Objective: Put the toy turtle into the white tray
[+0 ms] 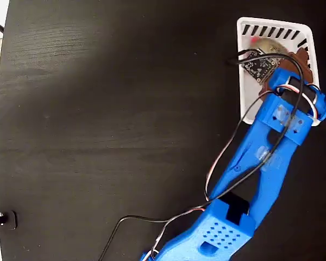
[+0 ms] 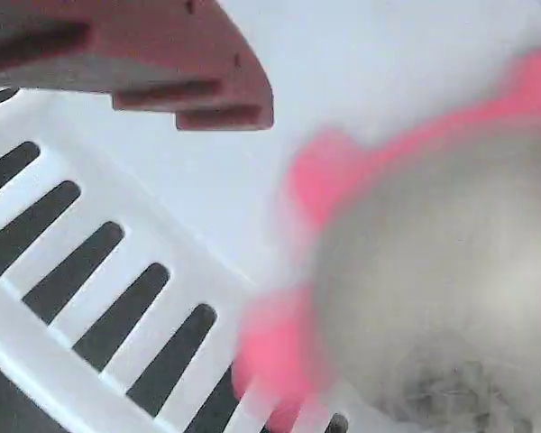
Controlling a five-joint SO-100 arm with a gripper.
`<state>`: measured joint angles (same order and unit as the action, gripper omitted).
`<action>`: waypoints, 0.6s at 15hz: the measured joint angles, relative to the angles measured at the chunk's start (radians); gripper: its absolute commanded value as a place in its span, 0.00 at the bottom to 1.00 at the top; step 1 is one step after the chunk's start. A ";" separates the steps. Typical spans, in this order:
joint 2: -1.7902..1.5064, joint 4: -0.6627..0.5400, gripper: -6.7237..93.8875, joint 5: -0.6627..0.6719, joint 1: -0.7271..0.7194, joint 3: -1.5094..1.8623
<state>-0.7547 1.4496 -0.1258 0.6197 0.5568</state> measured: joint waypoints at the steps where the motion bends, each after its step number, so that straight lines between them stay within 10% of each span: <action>1: 0.000 0.000 0.68 0.000 0.000 0.000; 3: 0.000 0.006 0.65 0.000 0.000 0.000; 7: 0.000 0.032 0.07 -0.008 0.000 -0.037; 9: -0.002 0.031 0.07 -0.017 -0.003 -0.075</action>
<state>-0.7563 1.4803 -0.1427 0.6167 0.4817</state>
